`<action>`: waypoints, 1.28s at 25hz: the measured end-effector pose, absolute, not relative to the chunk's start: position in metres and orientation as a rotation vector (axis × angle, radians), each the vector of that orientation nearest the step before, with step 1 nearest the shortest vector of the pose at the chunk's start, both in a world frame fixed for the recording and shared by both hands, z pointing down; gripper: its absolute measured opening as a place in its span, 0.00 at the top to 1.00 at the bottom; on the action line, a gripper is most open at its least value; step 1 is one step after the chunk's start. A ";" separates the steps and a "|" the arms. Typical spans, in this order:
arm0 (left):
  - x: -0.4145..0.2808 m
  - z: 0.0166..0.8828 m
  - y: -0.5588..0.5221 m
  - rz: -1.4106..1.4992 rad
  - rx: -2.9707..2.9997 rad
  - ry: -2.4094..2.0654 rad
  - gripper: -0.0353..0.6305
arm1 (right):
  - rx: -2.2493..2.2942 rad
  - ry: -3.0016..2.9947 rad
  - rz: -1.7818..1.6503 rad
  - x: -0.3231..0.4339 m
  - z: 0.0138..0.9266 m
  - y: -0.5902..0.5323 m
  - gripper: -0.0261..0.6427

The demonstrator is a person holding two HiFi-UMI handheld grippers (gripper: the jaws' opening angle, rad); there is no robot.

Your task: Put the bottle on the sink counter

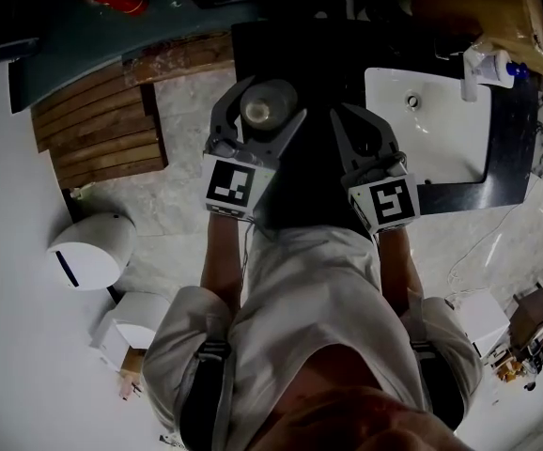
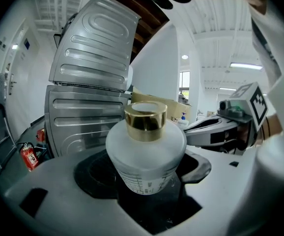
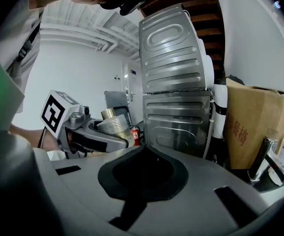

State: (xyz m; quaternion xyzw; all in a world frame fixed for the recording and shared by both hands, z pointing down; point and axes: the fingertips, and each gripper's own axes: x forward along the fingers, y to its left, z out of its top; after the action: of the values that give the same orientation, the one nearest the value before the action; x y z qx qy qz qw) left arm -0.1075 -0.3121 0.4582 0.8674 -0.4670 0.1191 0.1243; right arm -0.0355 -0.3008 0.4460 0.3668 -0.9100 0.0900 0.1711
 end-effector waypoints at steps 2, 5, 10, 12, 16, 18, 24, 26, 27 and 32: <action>-0.109 0.466 -0.316 0.365 2.536 -1.352 0.45 | 1.039 -2.577 0.272 -0.039 0.451 -0.302 0.96; -0.111 0.475 -0.324 0.370 2.531 -1.353 0.45 | 1.039 -2.567 0.286 -0.042 0.459 -0.306 0.96; -0.111 0.493 -0.332 0.388 2.517 -1.339 0.45 | 1.064 -2.563 0.291 -0.040 0.473 -0.314 0.96; -0.110 0.500 -0.336 0.400 2.517 -1.333 0.45 | 1.075 -2.560 0.296 -0.039 0.478 -0.316 0.96; -0.112 0.511 -0.344 0.415 2.513 -1.322 0.45 | 1.081 -2.544 0.317 -0.042 0.486 -0.322 0.96; -0.111 0.518 -0.347 0.426 2.515 -1.315 0.45 | 1.089 -2.536 0.321 -0.041 0.490 -0.325 0.96; -0.111 0.536 -0.356 0.453 2.516 -1.294 0.45 | 1.100 -2.526 0.341 -0.043 0.502 -0.331 0.96; -0.111 0.542 -0.359 0.460 2.515 -1.293 0.45 | 1.092 -2.521 0.356 -0.045 0.508 -0.330 0.96; -0.111 0.545 -0.361 0.466 2.515 -1.294 0.45 | 1.087 -2.523 0.356 -0.046 0.510 -0.331 0.96; -0.112 0.559 -0.368 0.498 2.516 -1.292 0.45 | 1.070 -2.521 0.374 -0.054 0.522 -0.333 0.96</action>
State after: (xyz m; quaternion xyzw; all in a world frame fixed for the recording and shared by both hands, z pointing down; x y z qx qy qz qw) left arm -0.1118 -0.3681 0.5590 0.8681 -0.4458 0.1718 0.1346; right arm -0.0539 -0.3327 0.5216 0.3801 -0.8959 0.1329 0.1878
